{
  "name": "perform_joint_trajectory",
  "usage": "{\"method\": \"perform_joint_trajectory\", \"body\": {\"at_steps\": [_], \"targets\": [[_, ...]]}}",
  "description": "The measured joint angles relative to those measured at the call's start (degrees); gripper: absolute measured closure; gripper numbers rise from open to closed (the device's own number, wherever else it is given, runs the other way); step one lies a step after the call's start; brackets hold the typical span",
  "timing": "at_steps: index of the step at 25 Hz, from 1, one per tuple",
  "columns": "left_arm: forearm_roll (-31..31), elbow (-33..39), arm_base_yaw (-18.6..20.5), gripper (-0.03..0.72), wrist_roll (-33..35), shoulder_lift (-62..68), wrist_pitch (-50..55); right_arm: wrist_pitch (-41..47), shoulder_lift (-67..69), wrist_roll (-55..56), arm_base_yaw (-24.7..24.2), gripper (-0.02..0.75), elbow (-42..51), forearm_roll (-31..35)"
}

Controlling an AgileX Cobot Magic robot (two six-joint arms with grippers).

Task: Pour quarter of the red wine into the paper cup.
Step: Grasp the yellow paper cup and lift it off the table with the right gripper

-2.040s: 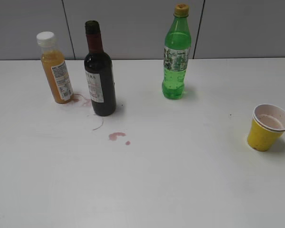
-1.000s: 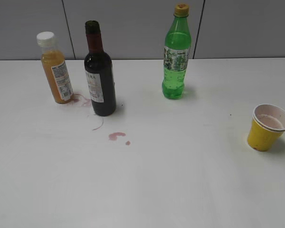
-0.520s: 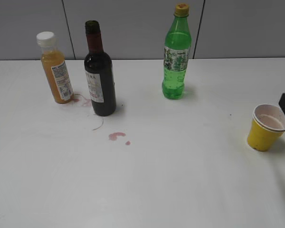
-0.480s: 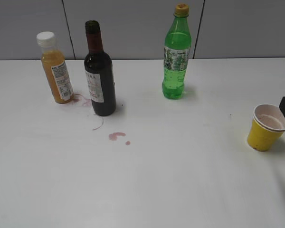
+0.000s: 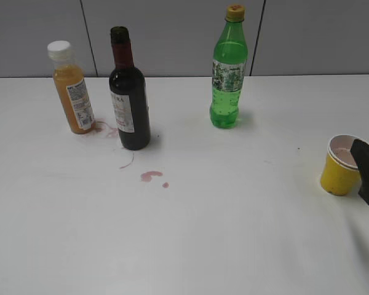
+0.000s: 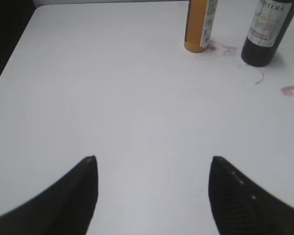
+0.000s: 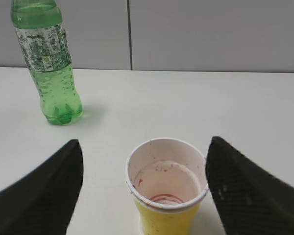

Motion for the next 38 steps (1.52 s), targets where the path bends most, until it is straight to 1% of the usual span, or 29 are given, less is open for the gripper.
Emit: {"method": "perform_joint_trajectory", "body": {"at_steps": [3,8,12,21,38], "targets": [[0.0,0.0,0.0,0.171,0.0,0.0,0.0,-3.8,7.1,0.1,0.0,0.142,-0.1,-1.0],[0.0,0.0,0.0,0.171,0.0,0.0,0.0,-4.1,16.2,2.4,0.0,0.140,-0.1,-1.3],[0.0,0.0,0.0,0.171,0.0,0.0,0.0,-4.3,18.0,2.8,0.0,0.140,-0.1,-1.2],[0.0,0.0,0.0,0.171,0.0,0.0,0.0,-4.5,22.8,3.6,0.0,0.139,-0.2,1.2],[0.0,0.0,0.0,0.171,0.0,0.0,0.0,-4.8,33.8,4.1,0.0,0.139,-10.3,2.5]]}}
